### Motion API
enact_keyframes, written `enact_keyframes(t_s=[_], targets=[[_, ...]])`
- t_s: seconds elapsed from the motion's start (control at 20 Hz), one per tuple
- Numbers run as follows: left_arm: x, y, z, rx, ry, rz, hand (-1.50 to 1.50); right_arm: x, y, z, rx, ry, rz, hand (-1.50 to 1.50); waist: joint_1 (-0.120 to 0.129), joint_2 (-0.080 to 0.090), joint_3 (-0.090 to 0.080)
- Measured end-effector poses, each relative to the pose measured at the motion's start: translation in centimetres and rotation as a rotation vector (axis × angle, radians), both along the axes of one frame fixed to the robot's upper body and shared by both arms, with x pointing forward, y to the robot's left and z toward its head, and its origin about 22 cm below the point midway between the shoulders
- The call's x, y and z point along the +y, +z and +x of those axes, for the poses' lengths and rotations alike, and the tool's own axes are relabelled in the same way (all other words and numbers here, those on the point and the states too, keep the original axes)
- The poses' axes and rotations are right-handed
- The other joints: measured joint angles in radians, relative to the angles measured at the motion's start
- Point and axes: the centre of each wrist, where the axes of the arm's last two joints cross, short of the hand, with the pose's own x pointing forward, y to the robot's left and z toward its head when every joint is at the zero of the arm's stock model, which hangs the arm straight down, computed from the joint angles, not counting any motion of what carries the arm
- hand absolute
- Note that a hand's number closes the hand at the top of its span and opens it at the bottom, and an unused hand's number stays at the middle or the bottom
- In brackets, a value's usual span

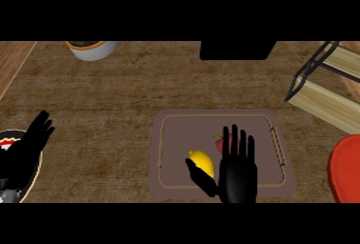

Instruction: Pick the bell pepper from the tray and place it in the tiered shelf

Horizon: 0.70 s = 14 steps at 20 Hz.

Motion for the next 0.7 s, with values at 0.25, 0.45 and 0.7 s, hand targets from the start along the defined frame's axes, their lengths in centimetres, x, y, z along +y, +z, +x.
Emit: enact_keyframes(t_s=[0.25,0.45,0.7], targets=[[0.0,-0.4,0.0,-0.007,-0.012,-0.002,0.00,2.1,3.7,0.9,0.092,-0.059,-0.134,-1.50,0.015,0.006,0.005],[-0.6,-0.3,0.5,-0.010,-0.013,-0.002,0.00,2.8,5.5,1.9,0.113,-0.045,-0.157,-1.50,0.019,0.009,0.007],[-0.8,-0.8,0.3,-0.013,-0.015,-0.004,0.00,2.1,5.7,3.0,0.151,-0.060,-0.169,-1.50,0.018,0.008,0.007]])
